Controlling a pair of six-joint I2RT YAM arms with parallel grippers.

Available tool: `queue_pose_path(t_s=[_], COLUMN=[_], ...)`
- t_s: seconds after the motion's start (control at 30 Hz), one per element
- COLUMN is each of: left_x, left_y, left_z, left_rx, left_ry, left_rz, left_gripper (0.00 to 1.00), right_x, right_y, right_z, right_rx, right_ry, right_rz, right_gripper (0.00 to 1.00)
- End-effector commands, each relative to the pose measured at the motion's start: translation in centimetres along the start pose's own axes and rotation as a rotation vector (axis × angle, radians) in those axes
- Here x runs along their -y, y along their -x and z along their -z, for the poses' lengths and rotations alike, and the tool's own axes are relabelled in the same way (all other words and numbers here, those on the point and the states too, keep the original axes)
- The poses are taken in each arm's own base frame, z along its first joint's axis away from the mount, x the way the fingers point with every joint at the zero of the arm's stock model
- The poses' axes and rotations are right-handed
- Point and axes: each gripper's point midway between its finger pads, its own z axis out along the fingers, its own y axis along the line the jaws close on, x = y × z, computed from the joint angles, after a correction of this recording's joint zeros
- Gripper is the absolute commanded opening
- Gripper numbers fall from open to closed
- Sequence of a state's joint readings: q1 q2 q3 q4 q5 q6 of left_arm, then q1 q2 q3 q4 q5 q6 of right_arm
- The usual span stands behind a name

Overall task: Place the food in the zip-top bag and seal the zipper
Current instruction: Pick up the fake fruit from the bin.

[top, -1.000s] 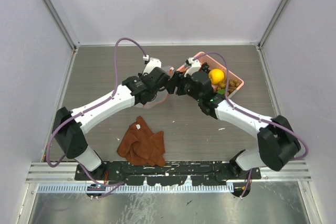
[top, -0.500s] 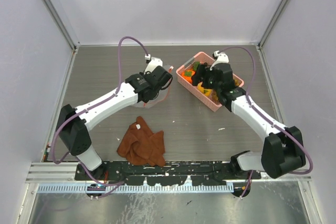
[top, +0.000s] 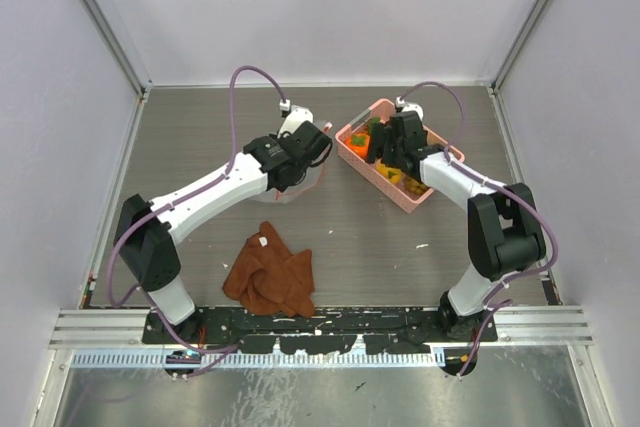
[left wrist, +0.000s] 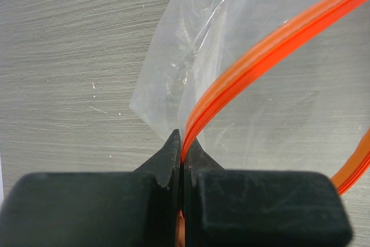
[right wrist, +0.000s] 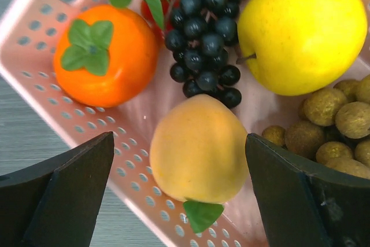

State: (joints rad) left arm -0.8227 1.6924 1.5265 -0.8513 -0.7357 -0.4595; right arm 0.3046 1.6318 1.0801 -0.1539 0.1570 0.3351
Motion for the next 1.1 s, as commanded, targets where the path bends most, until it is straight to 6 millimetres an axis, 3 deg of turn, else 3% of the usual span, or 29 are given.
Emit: queue_pose_path(t_s=[0.0, 0.17, 0.37, 0.53, 0.67, 0.83, 1.07], left_x=[-0.1, -0.1, 0.3, 0.9, 1.3, 1.3, 1.4], left_y=[1.3, 1.2, 0.8, 0.3, 0.7, 1.1, 2.0], left_z=[0.3, 0.1, -0.5, -0.9, -1.1, -0.7, -0.1], left_rx=[0.018, 0.023, 0.0, -0.006, -0.012, -0.007, 0.018], left_ry=[-0.001, 0.005, 0.011, -0.014, -0.016, -0.027, -0.051], left_rz=[0.024, 0.011, -0.003, -0.011, -0.015, -0.002, 0.024], left_gripper=[0.0, 0.0, 0.0, 0.0, 0.0, 0.0, 0.0], right_x=[0.9, 2.7, 1.5, 1.1, 0.6, 0.2, -0.7], right_y=[-0.5, -1.4, -3.6, -4.2, -3.3, -1.6, 1.3], right_z=[-0.7, -0.9, -2.4, -2.7, -1.8, 0.3, 2.2], right_rx=[-0.008, -0.027, -0.097, -0.12, -0.086, -0.02, 0.076], right_ry=[-0.056, -0.142, -0.076, -0.052, -0.026, 0.008, 0.052], right_rz=[-0.012, 0.012, -0.011, -0.014, -0.018, -0.031, -0.029], right_gripper=[0.99, 0.99, 0.99, 0.96, 0.88, 0.71, 0.63])
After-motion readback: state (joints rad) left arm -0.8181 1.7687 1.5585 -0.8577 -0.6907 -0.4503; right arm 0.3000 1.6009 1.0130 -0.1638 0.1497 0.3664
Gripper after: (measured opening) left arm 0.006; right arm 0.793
